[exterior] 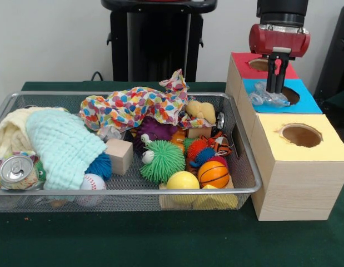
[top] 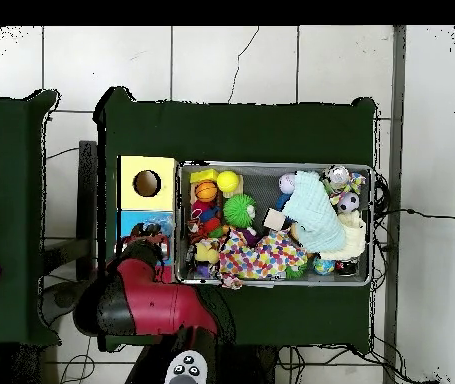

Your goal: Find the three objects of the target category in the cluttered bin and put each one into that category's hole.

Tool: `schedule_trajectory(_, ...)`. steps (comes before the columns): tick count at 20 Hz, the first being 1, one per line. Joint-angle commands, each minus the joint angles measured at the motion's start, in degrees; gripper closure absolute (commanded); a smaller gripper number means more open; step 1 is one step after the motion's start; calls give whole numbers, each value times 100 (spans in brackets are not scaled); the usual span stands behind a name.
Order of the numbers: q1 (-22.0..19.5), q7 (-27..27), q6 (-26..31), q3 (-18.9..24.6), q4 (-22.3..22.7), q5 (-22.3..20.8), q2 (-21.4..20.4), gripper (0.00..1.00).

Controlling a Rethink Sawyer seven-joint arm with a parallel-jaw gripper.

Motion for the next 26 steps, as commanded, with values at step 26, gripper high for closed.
schedule_trajectory(26, 585, 1106, 1778, -436, 376, 608, -145, 100)
